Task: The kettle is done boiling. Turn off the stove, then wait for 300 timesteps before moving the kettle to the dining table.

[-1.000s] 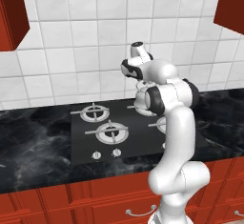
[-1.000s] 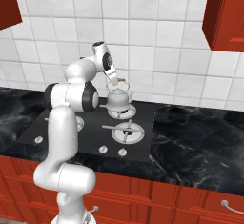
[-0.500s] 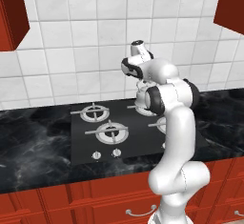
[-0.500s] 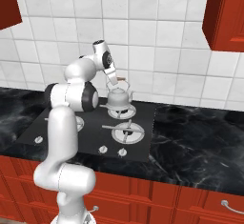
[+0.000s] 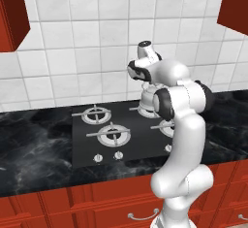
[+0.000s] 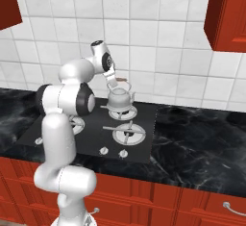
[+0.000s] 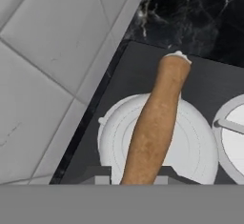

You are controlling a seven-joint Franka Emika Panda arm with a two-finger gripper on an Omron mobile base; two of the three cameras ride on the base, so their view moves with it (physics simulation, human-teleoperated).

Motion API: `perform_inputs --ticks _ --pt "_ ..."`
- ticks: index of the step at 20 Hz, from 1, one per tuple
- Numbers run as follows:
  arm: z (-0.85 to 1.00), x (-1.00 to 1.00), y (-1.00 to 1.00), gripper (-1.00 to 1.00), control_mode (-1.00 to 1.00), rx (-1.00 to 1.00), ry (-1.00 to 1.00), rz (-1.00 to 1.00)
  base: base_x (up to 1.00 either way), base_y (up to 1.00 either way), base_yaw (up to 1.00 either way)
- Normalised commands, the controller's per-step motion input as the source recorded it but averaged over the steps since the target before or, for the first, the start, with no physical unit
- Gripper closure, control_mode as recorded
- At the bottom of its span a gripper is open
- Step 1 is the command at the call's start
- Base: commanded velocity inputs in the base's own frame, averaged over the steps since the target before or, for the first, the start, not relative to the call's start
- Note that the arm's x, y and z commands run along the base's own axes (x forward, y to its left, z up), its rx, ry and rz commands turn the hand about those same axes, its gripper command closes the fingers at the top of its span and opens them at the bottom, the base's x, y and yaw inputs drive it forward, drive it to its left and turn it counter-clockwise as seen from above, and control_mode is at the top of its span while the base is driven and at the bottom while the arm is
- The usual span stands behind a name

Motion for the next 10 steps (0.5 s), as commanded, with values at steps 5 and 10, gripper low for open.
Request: perform_inputs --ticks 5,10 --pt "0.37 -0.43 0.00 1.00 -1.00 0.00 -0.13 0.00 0.00 0.00 0.00" --pt "0.35 -0.39 0.00 1.00 -1.00 0.00 -0.09 0.00 0.00 0.00 0.00"
